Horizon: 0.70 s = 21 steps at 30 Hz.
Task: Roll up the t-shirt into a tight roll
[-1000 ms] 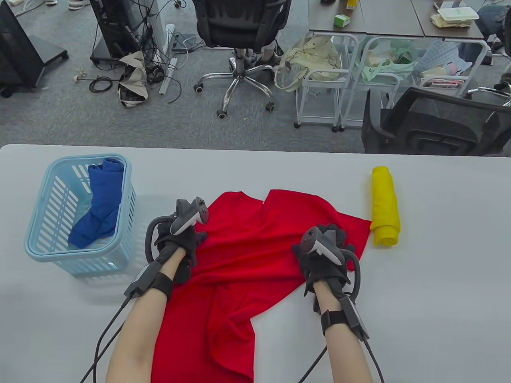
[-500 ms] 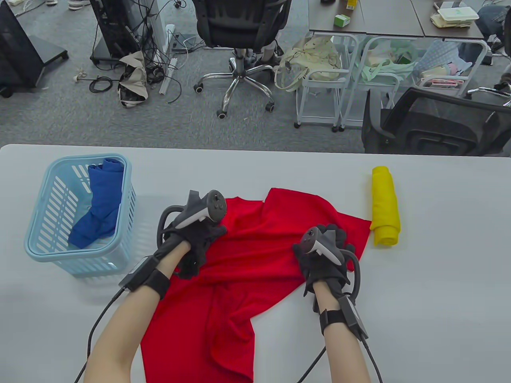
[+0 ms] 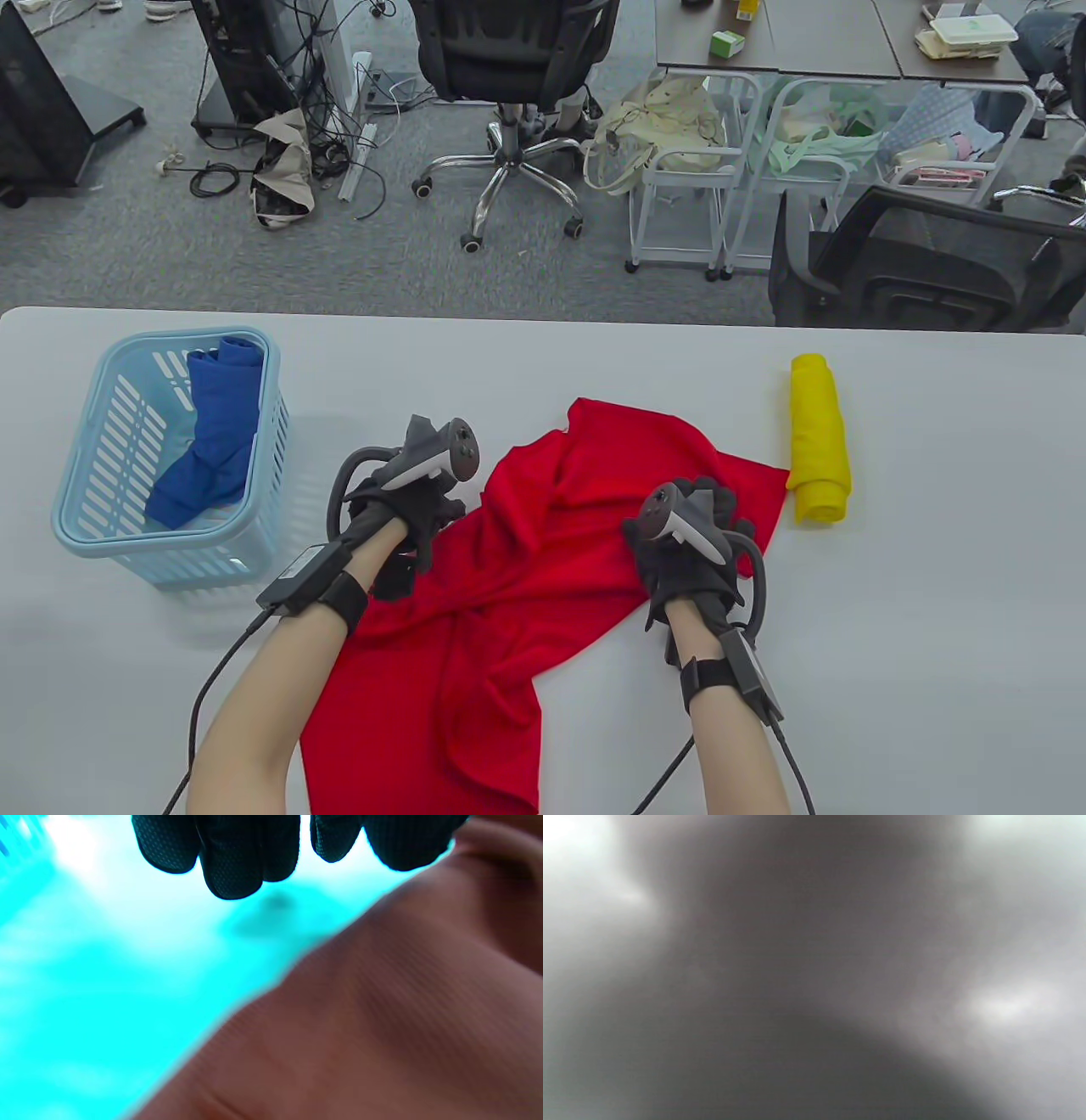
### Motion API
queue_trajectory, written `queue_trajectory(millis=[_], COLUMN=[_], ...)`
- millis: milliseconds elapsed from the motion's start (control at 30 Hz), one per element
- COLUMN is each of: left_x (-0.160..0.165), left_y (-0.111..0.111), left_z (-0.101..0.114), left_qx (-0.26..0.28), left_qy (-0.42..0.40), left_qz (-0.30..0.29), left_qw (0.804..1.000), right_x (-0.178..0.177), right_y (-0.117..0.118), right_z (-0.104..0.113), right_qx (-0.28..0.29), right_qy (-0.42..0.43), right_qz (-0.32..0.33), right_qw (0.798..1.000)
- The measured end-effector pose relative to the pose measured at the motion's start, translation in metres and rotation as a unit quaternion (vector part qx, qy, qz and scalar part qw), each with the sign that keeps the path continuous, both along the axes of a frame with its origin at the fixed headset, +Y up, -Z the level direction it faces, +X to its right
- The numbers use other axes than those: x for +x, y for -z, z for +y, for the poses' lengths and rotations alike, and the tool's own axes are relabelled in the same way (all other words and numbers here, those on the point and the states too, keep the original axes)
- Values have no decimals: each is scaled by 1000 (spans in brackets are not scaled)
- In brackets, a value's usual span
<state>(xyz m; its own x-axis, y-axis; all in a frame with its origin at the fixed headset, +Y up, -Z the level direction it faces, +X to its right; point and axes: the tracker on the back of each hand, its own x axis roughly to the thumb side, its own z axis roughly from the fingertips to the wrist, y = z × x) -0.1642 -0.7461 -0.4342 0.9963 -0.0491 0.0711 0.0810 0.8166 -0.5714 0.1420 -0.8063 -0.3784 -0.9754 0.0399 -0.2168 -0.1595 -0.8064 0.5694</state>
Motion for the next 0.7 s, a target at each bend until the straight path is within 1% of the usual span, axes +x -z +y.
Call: queue_trajectory(millis=[33,100,133,200,267,333,400,467,500,533,600,633,667,700], left_x=[4,14,18,28,35,33,25,15,10,4,-9,-14,-21,-27], left_y=[0,-3,-4,-7,-9,-7,-3,4,8,11,17,19,21,23], left_z=[-6,-8,-8,-7,-2,6,19,34,43,52,65,69,73,75], left_qx=[-8,21,21,26,62,86,120,129,135,155,183,204,244,274], left_qy=[-7,16,10,-10,16,56,86,83,76,93,157,193,254,309], left_qz=[-13,-56,-67,-65,-79,-91,-78,-45,-19,1,20,37,72,92], left_qw=[1000,998,997,998,995,990,986,987,988,984,970,959,933,906], right_x=[0,0,0,0,0,0,0,0,0,0,0,0,0,0], right_y=[0,0,0,0,0,0,0,0,0,0,0,0,0,0], right_z=[0,0,0,0,0,0,0,0,0,0,1,1,1,1], right_qx=[0,0,0,-1,0,0,0,0,-1,-1,-1,-1,-1,-1], right_qy=[0,-1,-1,-1,-1,-1,-1,-1,-1,-1,-1,-1,-2,-2], right_qz=[0,0,-1,-1,-1,-1,-1,-1,-1,-1,-1,-1,-1,-1], right_qw=[1000,1000,1000,1000,1000,1000,1000,1000,1000,1000,1000,1000,1000,1000])
